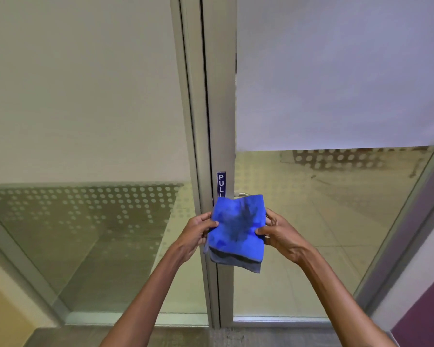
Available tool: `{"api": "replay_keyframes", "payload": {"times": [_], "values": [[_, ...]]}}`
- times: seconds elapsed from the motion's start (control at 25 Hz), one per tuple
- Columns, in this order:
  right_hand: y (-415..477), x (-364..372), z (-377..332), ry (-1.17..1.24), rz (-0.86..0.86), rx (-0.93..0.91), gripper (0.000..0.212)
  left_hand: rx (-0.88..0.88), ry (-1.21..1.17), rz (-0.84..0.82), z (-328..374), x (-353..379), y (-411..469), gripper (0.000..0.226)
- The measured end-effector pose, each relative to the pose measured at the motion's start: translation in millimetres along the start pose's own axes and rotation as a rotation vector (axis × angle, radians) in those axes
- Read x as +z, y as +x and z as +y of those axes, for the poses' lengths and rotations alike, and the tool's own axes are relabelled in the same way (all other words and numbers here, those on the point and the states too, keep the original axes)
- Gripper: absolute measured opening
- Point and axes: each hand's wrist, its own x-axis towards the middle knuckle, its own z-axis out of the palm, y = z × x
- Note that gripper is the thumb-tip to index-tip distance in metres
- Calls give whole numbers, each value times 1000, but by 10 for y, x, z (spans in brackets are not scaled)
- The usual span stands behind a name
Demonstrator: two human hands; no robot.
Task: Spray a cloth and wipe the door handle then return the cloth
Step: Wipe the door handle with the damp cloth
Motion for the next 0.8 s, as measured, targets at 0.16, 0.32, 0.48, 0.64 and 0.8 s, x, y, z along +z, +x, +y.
{"api": "replay_keyframes", "payload": {"times": [0.16,0.32,0.48,0.64,0.8], "values": [[-169,-119,-166,-106,139,-114,41,103,91,142,72,279,-169,36],[-409,-188,-145,-201,171,-179,35,195,215,255,33,519,-401,57],[-641,-286,-50,-255,133,-178,41,292,264,296,-119,698,-584,65],[-773,-334,-19,-157,89,-70,36,233,227,302,-240,812,-814,66],[-896,-302,5,-258,9,-50,31,102,121,233,-246,864,-1095,48]]}}
